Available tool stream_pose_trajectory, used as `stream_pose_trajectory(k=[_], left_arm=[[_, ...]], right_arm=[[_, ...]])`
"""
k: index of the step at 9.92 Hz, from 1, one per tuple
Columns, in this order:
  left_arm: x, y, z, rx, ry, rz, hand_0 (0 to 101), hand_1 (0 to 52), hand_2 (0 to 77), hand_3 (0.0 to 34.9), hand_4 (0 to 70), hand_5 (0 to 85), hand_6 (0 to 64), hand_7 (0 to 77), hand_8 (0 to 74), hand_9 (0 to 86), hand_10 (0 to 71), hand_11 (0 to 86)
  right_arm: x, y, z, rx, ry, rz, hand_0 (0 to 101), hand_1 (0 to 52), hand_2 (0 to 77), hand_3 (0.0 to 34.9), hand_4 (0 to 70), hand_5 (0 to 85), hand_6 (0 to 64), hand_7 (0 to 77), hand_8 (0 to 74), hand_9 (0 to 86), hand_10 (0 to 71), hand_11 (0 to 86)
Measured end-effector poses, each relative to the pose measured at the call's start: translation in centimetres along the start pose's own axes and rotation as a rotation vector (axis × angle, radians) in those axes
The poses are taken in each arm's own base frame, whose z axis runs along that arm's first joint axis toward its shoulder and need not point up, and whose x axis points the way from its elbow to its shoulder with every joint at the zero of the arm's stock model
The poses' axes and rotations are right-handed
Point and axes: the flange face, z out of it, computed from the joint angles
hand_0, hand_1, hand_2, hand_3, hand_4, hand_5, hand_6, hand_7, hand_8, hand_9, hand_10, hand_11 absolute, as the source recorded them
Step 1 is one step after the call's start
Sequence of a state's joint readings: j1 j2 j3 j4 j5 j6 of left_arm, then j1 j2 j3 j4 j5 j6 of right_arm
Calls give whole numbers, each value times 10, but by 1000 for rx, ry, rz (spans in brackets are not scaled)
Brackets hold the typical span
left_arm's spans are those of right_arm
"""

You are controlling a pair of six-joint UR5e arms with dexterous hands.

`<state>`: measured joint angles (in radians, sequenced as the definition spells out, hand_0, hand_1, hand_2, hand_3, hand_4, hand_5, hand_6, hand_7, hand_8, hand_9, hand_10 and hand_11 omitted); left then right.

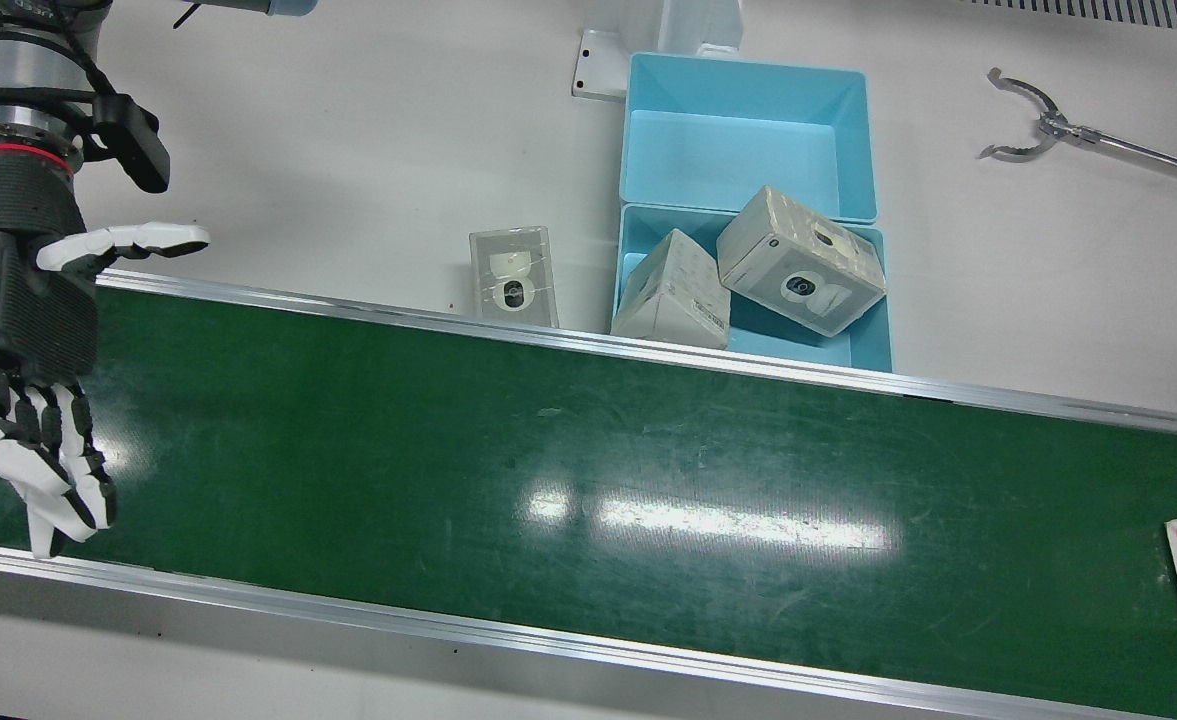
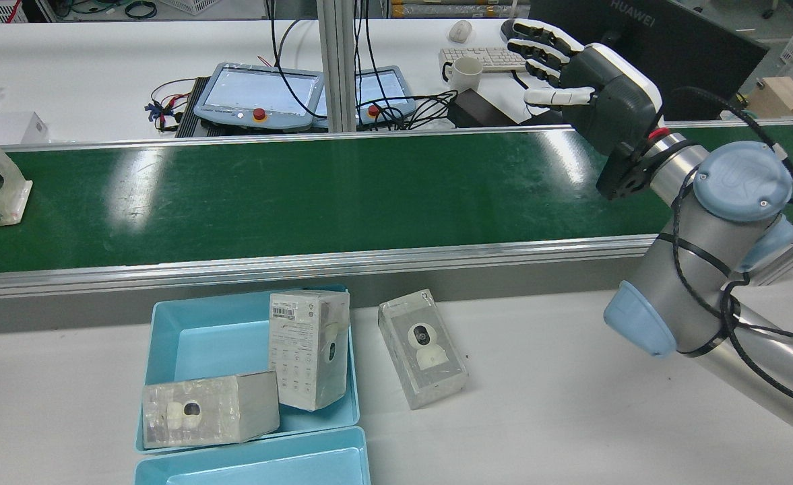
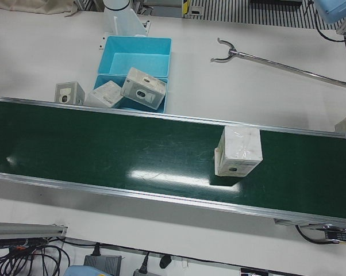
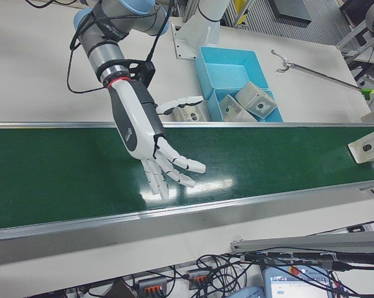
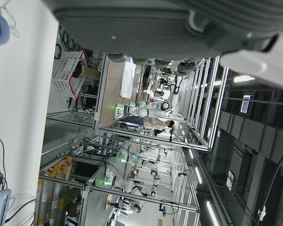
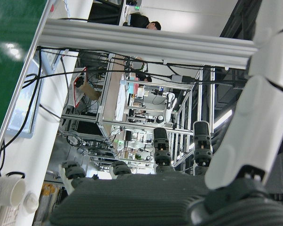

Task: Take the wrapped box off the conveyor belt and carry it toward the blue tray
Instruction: 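Hold the open right hand beside the belt as the wrapped box approaches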

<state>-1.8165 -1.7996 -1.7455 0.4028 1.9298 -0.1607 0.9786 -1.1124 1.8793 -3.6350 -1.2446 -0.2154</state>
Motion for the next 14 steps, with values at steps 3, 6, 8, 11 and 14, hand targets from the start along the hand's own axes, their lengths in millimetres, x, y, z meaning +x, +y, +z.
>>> stream_pose_trajectory(k=[3, 6, 8, 11, 14], left_arm=[[0, 0, 0, 0, 0, 0, 0, 0, 11, 0, 5, 5, 0, 5, 5, 0, 5, 0], [0, 0, 0, 0, 0, 0, 0, 0, 11, 0, 0, 5, 0, 5, 5, 5, 0, 0], [0, 0, 0, 0, 0, 0, 0, 0, 5, 0, 0, 5, 0, 5, 5, 0, 5, 0], [0, 0, 0, 0, 0, 0, 0, 0, 11, 0, 0, 5, 0, 5, 5, 0, 5, 0], [0, 0, 0, 0, 0, 0, 0, 0, 5, 0, 0, 5, 0, 5, 5, 0, 0, 0]], right_arm=[[28, 22, 16, -76, 22, 37, 417, 82, 131, 300, 136, 202, 0, 180, 0, 44, 33, 54], [59, 30, 23, -88, 64, 55, 422, 98, 136, 301, 104, 196, 0, 185, 0, 44, 33, 49], [63, 30, 25, -87, 71, 55, 422, 98, 136, 300, 104, 191, 0, 169, 0, 44, 33, 44], [63, 26, 23, -81, 74, 59, 421, 98, 142, 301, 125, 213, 0, 180, 0, 38, 33, 54], [68, 30, 24, -86, 80, 64, 421, 98, 153, 301, 136, 213, 0, 180, 0, 38, 33, 54]])
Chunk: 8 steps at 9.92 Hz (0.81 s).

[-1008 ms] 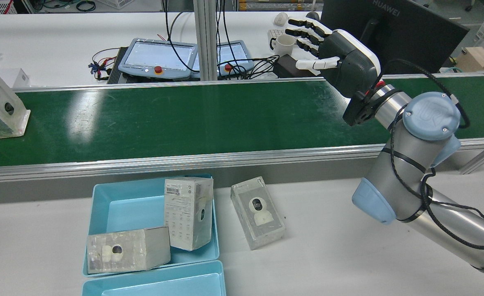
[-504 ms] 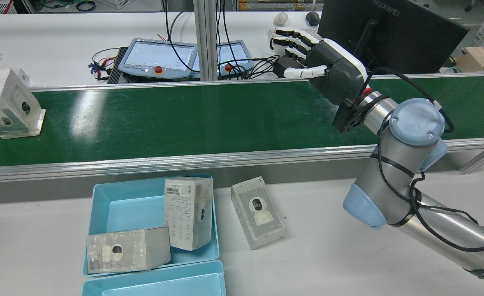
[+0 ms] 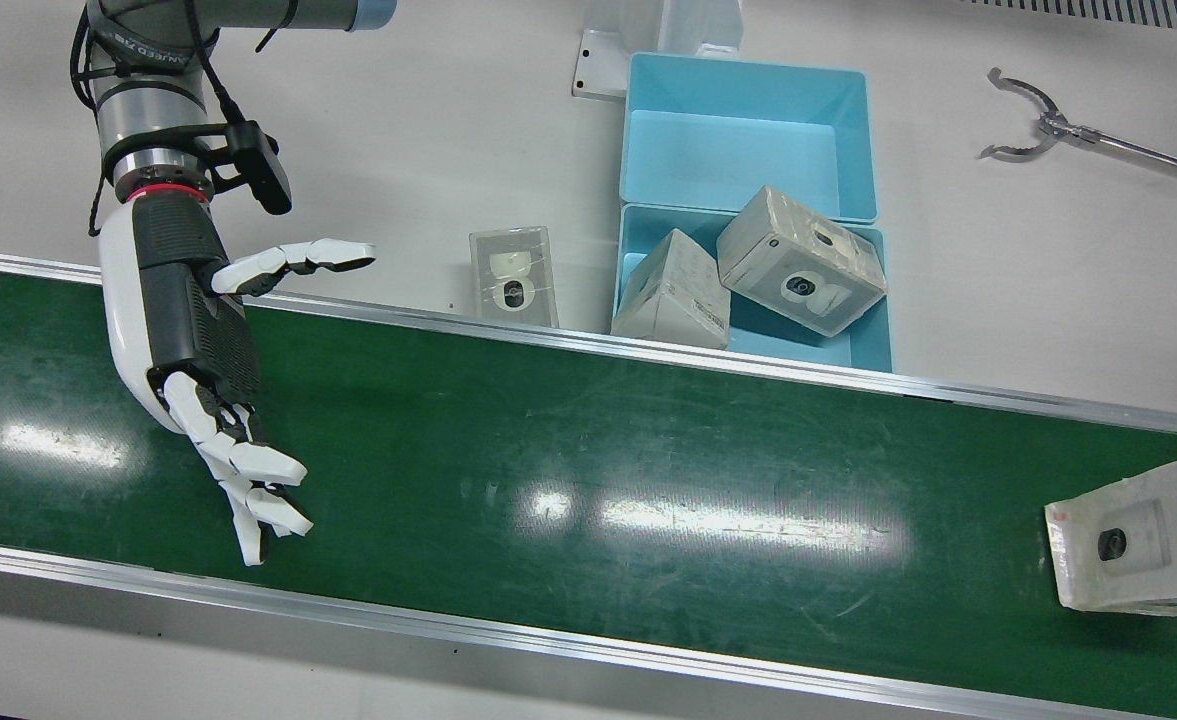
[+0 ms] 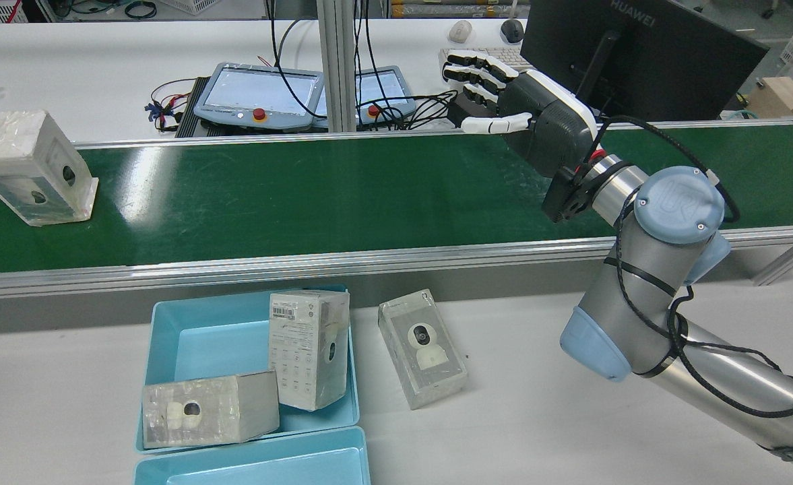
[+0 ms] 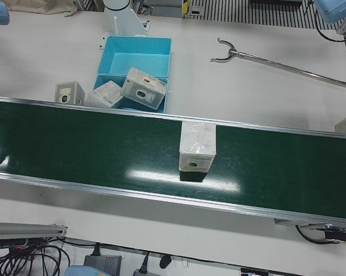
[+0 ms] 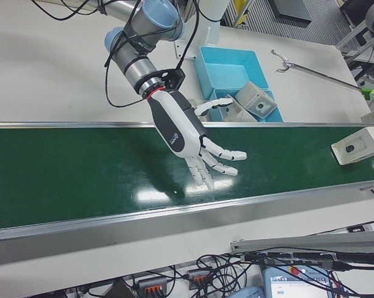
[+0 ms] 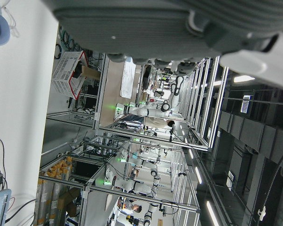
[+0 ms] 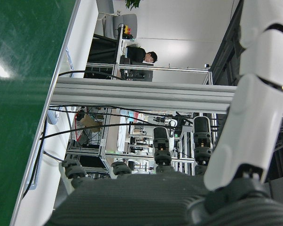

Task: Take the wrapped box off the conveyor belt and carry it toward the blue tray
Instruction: 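Hold the open right hand beside the belt as the wrapped box approaches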

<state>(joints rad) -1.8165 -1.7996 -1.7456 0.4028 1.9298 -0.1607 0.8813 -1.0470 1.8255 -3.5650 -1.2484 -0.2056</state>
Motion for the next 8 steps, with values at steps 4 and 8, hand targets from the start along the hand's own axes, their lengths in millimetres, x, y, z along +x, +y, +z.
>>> stream_pose_trajectory(k=[4, 8], left_arm=[[0, 0, 0, 0, 0, 0, 0, 0, 11, 0, 0, 5, 0, 5, 5, 5, 5, 0], [0, 0, 0, 0, 0, 0, 0, 0, 11, 0, 0, 5, 0, 5, 0, 5, 5, 0]], right_arm=[[3, 5, 6, -4, 0, -2, 420, 98, 158, 302, 147, 218, 0, 180, 0, 38, 44, 60], [4, 1, 4, 4, 1, -3, 420, 98, 164, 301, 136, 218, 0, 191, 0, 38, 44, 60]])
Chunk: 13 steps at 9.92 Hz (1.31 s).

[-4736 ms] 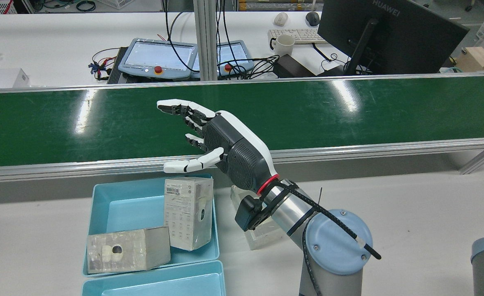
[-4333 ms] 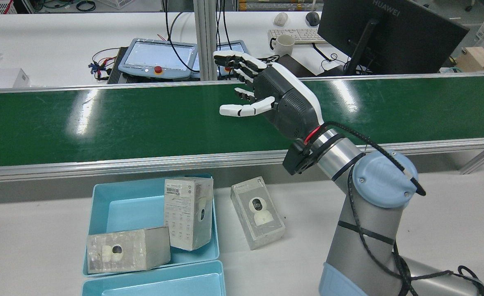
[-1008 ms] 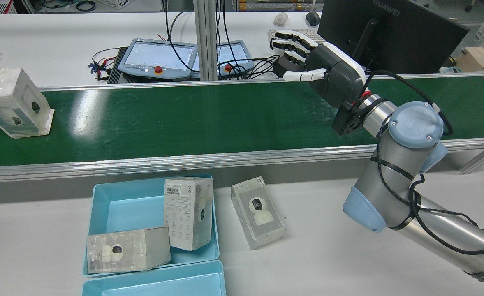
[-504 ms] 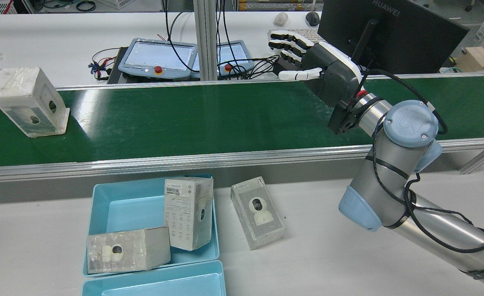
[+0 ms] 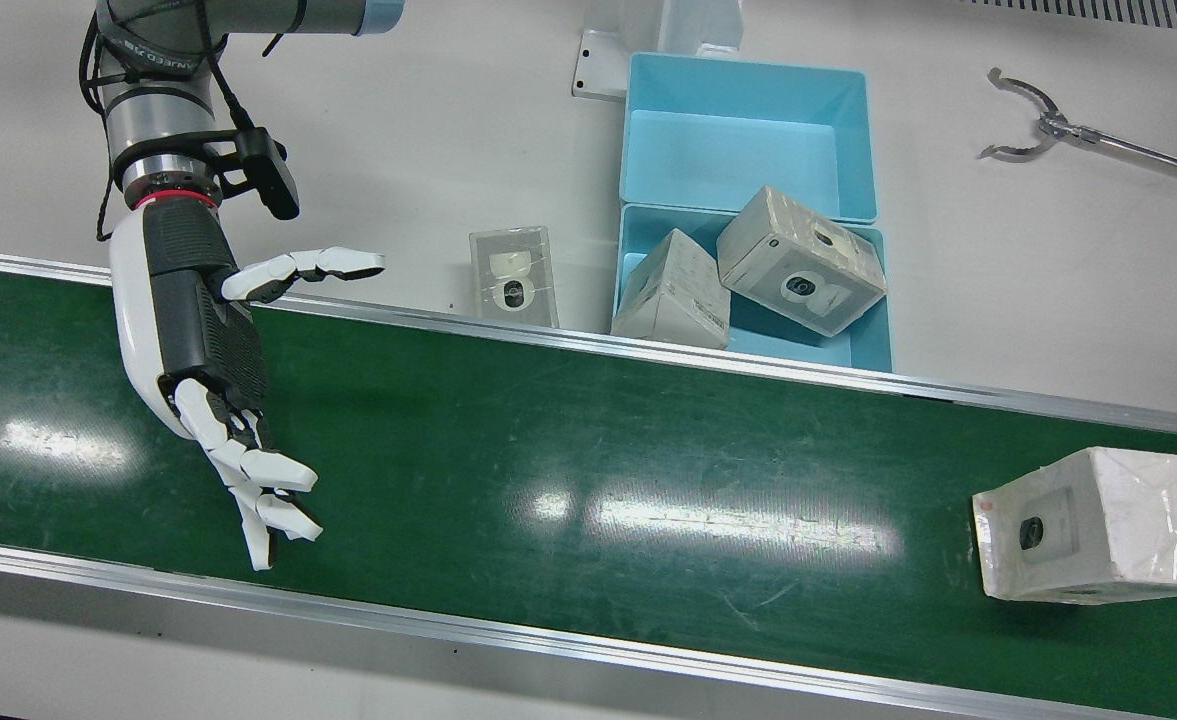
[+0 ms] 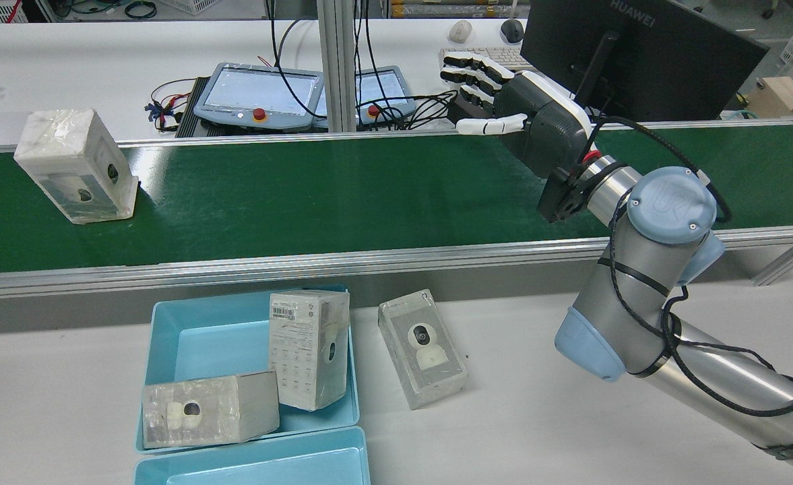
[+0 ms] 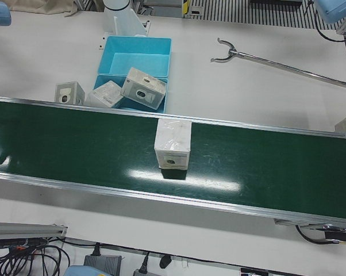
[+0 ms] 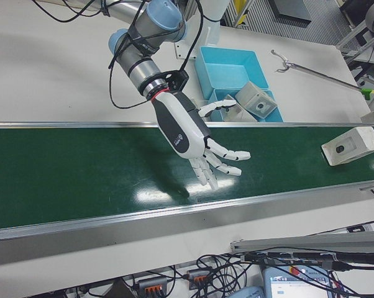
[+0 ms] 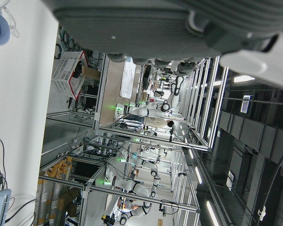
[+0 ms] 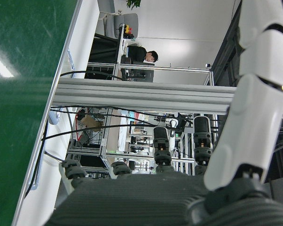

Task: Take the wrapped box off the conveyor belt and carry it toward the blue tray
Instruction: 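Hold the open right hand beside the belt as the wrapped box approaches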

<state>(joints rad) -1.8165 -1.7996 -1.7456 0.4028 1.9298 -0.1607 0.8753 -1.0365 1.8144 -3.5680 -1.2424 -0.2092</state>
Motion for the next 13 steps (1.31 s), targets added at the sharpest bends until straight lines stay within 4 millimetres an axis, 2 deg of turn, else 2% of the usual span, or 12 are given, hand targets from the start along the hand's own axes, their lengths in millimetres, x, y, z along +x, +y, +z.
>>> stream_pose_trajectory(k=[7, 10, 13], left_arm=[[0, 0, 0, 0, 0, 0, 0, 0, 5, 0, 0, 5, 0, 5, 5, 0, 5, 0], [0, 0, 0, 0, 0, 0, 0, 0, 11, 0, 0, 5, 0, 5, 0, 0, 0, 0], [0, 0, 0, 0, 0, 0, 0, 0, 11, 0, 0, 5, 0, 5, 5, 0, 5, 0]], right_arm=[[0, 5, 0, -10, 0, 4, 421, 98, 164, 301, 142, 218, 0, 185, 0, 38, 27, 54], [9, 11, 5, -18, 12, 9, 421, 98, 175, 301, 147, 229, 0, 185, 0, 38, 27, 54], [16, 5, 13, -4, 19, 8, 424, 98, 175, 301, 153, 229, 0, 185, 0, 38, 27, 54]])
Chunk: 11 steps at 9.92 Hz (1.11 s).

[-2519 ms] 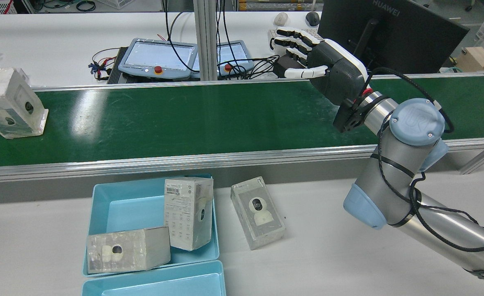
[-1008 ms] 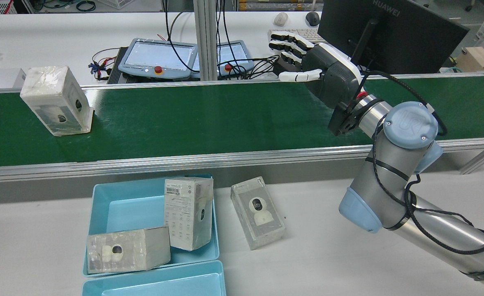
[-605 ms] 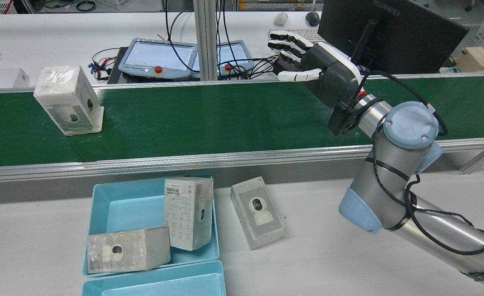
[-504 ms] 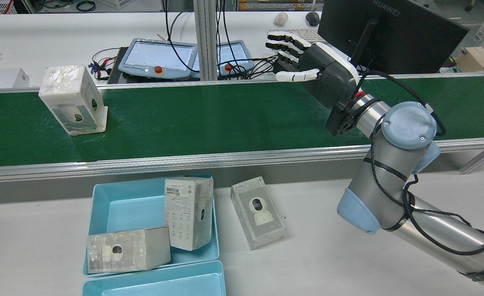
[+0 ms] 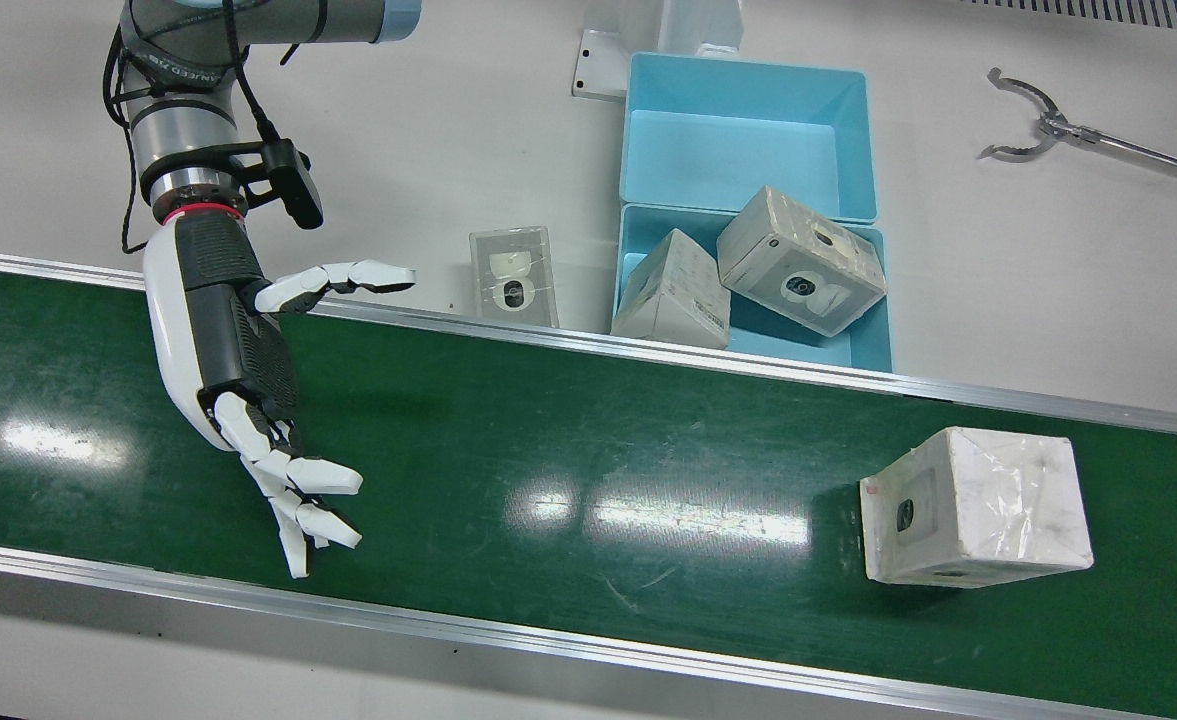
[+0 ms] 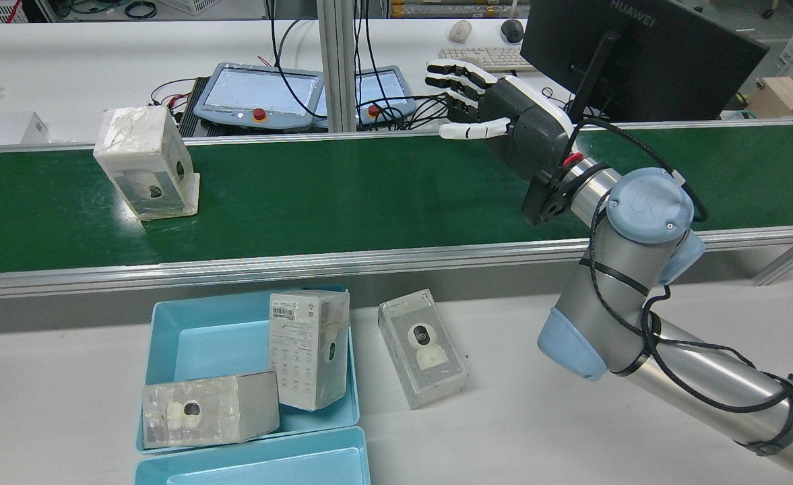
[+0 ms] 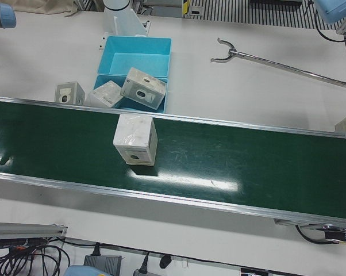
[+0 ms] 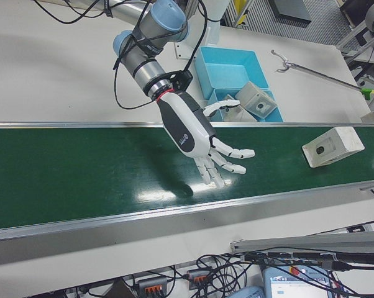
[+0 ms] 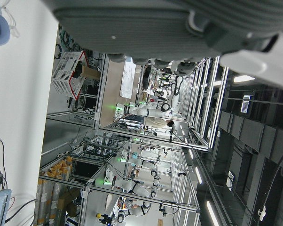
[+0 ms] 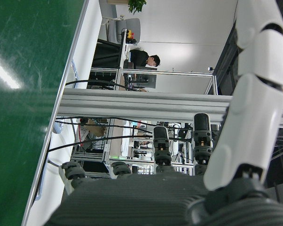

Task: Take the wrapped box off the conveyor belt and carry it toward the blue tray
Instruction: 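Hold the open right hand beside the belt as the wrapped box approaches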

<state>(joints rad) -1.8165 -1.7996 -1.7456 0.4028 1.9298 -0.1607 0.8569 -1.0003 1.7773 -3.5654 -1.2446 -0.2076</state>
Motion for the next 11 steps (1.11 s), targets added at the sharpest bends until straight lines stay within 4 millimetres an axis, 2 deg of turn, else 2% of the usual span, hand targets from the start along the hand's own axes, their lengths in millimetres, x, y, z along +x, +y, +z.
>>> stream_pose_trajectory(k=[11], left_arm=[[0, 0, 0, 0, 0, 0, 0, 0, 11, 0, 0, 5, 0, 5, 5, 0, 5, 0]], right_arm=[[6, -3, 13, 14, 2, -1, 423, 98, 175, 302, 164, 229, 0, 185, 0, 38, 38, 49]])
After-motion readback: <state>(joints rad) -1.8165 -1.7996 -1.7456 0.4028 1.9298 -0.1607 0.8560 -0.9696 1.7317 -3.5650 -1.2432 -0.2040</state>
